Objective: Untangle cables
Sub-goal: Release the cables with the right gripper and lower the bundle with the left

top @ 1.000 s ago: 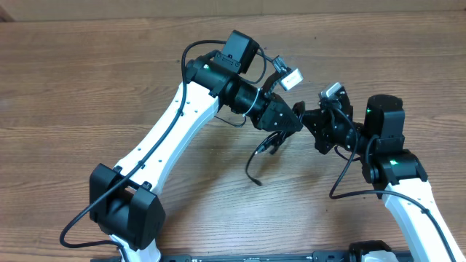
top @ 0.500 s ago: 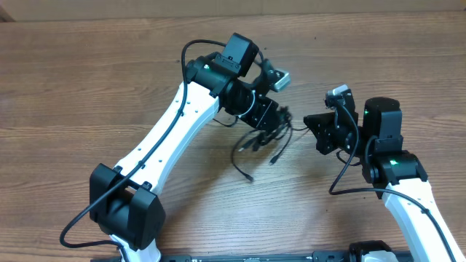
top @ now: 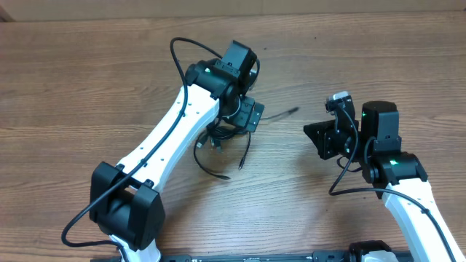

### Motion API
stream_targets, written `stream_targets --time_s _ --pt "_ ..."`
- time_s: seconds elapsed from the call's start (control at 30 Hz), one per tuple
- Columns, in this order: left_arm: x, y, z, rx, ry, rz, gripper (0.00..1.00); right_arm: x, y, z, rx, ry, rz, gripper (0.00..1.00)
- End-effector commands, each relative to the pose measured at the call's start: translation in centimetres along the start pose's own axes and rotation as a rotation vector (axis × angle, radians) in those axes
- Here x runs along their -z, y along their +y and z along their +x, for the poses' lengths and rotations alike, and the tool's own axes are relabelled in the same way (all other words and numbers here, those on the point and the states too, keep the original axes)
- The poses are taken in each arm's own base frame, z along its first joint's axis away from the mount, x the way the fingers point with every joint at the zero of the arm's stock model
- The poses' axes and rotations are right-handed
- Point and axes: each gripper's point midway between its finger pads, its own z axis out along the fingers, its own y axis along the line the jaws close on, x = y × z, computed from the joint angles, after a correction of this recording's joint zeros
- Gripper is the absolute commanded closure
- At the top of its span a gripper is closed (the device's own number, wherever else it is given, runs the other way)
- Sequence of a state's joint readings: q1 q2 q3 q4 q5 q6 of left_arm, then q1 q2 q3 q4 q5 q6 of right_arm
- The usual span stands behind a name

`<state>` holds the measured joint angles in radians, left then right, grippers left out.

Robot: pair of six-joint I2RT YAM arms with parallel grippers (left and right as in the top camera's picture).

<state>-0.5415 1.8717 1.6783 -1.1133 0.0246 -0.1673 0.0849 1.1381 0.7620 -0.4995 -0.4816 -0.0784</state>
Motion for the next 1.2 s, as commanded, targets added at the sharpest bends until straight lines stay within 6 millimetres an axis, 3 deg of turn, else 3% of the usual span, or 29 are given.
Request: stream_targets --time_s 0.0,0.2,0.57,0.83,0.97,1.17 --pt "0.3 1.5 0.3 0.059 -0.023 -0.082 0.00 0.4 0.0 -0.8 0.002 -0.014 0.011 0.82" --pt "-0.8 3.4 0.6 0.210 -0.045 -0.188 0.01 0.4 0.0 0.3 -0.021 0.028 0.011 0.76" --pt "-4.8 4.5 1.8 0.436 -0.085 -0.206 0.00 0.5 0.0 0.8 -0.032 0.049 0.011 0.73" --pt "-6.8 7.7 3.7 0.701 -0.073 -0.227 0.01 0.5 0.0 0.8 -0.032 0.049 0.011 0.73" --pt "-7.2 8.7 4.0 0.734 -0.067 -0.214 0.01 0.5 0.0 0.8 -0.032 0.049 0.011 0.72" --pt "-7.5 8.2 3.8 0.732 -0.068 -0.192 0.00 0.5 0.0 0.8 -0.031 0.048 0.011 0.69"
